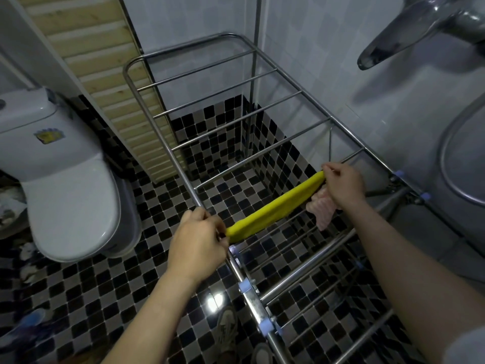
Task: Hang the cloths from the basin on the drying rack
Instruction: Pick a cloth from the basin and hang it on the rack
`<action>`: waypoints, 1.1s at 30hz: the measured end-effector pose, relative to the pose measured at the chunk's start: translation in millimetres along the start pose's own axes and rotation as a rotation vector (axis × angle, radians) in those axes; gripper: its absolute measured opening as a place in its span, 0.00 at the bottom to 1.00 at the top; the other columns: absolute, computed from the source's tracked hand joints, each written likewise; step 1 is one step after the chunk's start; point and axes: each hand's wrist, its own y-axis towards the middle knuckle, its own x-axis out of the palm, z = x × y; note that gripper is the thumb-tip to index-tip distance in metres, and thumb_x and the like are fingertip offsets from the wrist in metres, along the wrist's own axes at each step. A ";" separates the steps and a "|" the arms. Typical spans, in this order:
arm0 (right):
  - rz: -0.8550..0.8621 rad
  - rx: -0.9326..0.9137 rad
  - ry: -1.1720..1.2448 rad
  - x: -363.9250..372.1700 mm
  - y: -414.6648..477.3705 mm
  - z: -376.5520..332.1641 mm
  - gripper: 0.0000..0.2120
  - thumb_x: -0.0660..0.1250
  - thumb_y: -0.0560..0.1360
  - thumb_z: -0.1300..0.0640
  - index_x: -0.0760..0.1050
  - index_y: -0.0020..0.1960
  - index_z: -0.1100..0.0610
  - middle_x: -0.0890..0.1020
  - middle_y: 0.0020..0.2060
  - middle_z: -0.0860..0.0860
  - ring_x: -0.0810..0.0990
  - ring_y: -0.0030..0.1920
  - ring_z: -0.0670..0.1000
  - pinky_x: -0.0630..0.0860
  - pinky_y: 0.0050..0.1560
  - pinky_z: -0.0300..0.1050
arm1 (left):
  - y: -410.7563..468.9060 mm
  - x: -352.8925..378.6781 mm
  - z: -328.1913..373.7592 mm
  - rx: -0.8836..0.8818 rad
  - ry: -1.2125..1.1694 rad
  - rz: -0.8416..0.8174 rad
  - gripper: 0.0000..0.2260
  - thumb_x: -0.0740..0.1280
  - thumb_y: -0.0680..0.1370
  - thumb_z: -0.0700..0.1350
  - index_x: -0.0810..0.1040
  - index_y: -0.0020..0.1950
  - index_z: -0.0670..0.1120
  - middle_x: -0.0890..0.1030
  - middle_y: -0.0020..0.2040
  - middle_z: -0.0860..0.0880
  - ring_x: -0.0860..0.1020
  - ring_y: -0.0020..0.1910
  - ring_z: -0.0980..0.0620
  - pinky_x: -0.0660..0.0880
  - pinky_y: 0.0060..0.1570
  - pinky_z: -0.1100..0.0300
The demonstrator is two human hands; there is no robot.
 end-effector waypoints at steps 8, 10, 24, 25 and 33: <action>-0.049 0.059 -0.080 -11.9 -3.1 -8.8 0.16 0.62 0.78 0.59 0.76 0.65 0.57 0.80 0.59 0.59 0.79 0.54 0.57 0.75 0.52 0.45 | 2.1 0.4 4.1 -0.084 0.030 -0.046 0.11 0.68 0.76 0.55 0.81 0.54 0.53 0.75 0.50 0.54 0.71 0.54 0.55 0.73 0.49 0.61; -0.052 0.101 -0.081 -26.2 -9.1 -18.6 0.17 0.63 0.77 0.61 0.74 0.66 0.56 0.80 0.55 0.59 0.77 0.45 0.55 0.71 0.40 0.41 | 0.2 -1.6 7.3 -0.084 0.015 -0.027 0.10 0.67 0.77 0.54 0.80 0.56 0.53 0.76 0.52 0.54 0.71 0.55 0.55 0.73 0.51 0.60; -0.561 0.097 1.014 -98.3 -129.5 -69.7 0.11 0.69 0.68 0.59 0.82 0.50 0.56 0.85 0.43 0.57 0.82 0.42 0.53 0.80 0.46 0.45 | -32.8 -34.4 108.3 0.005 -1.031 -0.290 0.17 0.71 0.74 0.50 0.78 0.62 0.50 0.83 0.54 0.53 0.81 0.52 0.56 0.79 0.50 0.64; -0.551 0.111 1.013 -97.7 -135.3 -68.2 0.09 0.69 0.69 0.59 0.83 0.49 0.55 0.85 0.43 0.56 0.81 0.42 0.52 0.80 0.44 0.44 | -39.5 -35.1 109.6 -0.065 -1.100 -0.282 0.15 0.71 0.73 0.48 0.79 0.59 0.48 0.84 0.51 0.50 0.83 0.50 0.52 0.80 0.47 0.62; -0.701 -0.207 0.359 -131.4 -175.7 -59.4 0.23 0.71 0.67 0.43 0.74 0.62 0.42 0.81 0.53 0.45 0.83 0.49 0.45 0.81 0.46 0.40 | -73.6 -49.6 113.1 -0.085 -1.274 -0.213 0.07 0.69 0.76 0.45 0.83 0.50 0.44 0.85 0.46 0.47 0.84 0.45 0.49 0.81 0.44 0.56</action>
